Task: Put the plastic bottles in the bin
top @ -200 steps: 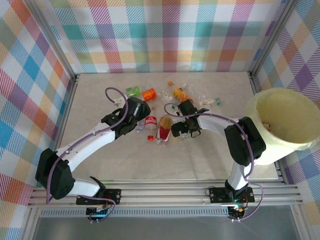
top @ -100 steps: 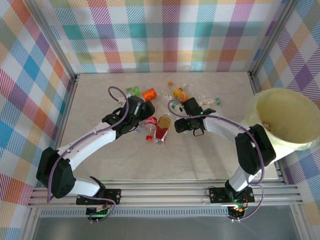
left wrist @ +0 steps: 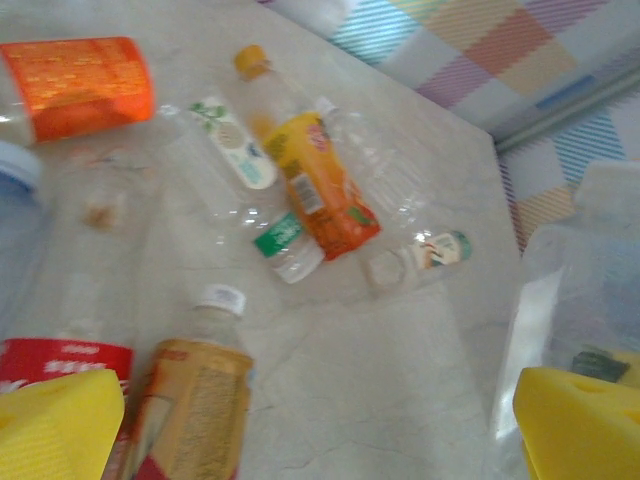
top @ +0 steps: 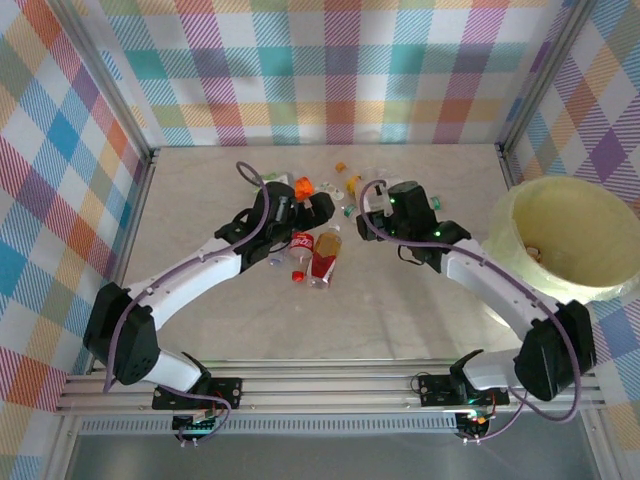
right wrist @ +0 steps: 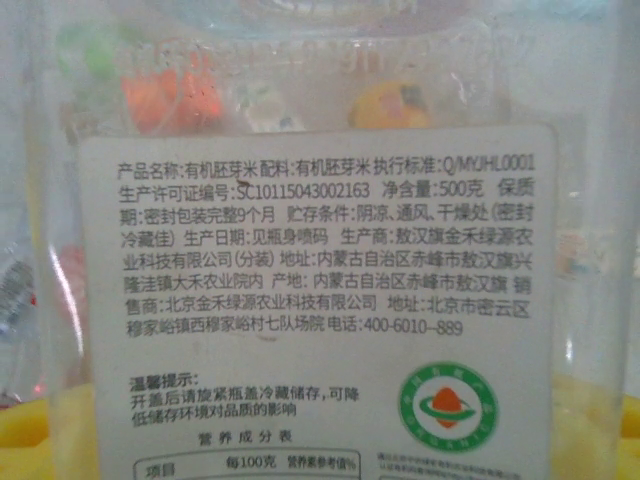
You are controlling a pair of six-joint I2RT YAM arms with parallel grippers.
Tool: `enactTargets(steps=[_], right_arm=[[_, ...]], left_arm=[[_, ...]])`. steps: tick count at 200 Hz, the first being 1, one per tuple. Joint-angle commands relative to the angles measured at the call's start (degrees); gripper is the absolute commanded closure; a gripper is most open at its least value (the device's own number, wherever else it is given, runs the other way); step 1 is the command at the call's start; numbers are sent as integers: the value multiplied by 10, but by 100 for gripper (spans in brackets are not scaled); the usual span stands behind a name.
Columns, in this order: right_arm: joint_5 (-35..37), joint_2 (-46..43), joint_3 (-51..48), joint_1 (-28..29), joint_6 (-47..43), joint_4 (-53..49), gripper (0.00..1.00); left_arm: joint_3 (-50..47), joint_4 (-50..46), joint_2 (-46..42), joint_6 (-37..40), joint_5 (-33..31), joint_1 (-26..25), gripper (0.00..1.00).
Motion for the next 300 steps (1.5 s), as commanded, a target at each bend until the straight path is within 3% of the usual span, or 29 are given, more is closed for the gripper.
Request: enactTargets(steps=[1,39,138,193,234,285,300], right_arm=[[35,-40,23,2,-26,30,37],[68,-77,55,0,-69,12,37],[189,-144,133,-49,-191,-33,37],[176,-183,166,-199,-178,-54,38],[220,-188,176,-297,-173,-82,36],[221,-188,155,-440,-141,-113,35],[225,-178,153,-469,-95,-137,34]], left_arm=[[39,29,7,47,1,-33,0],[92,-12,28,76,-26,-60,0],[106,-18,49,79,-56,-61,0],[121,-46,58,74,-66,-61,0],[126,-49,60,69,-84,-62,0],[128,-53,59,76,-94,-62,0],[140,-67,62,79,-94,-61,0]])
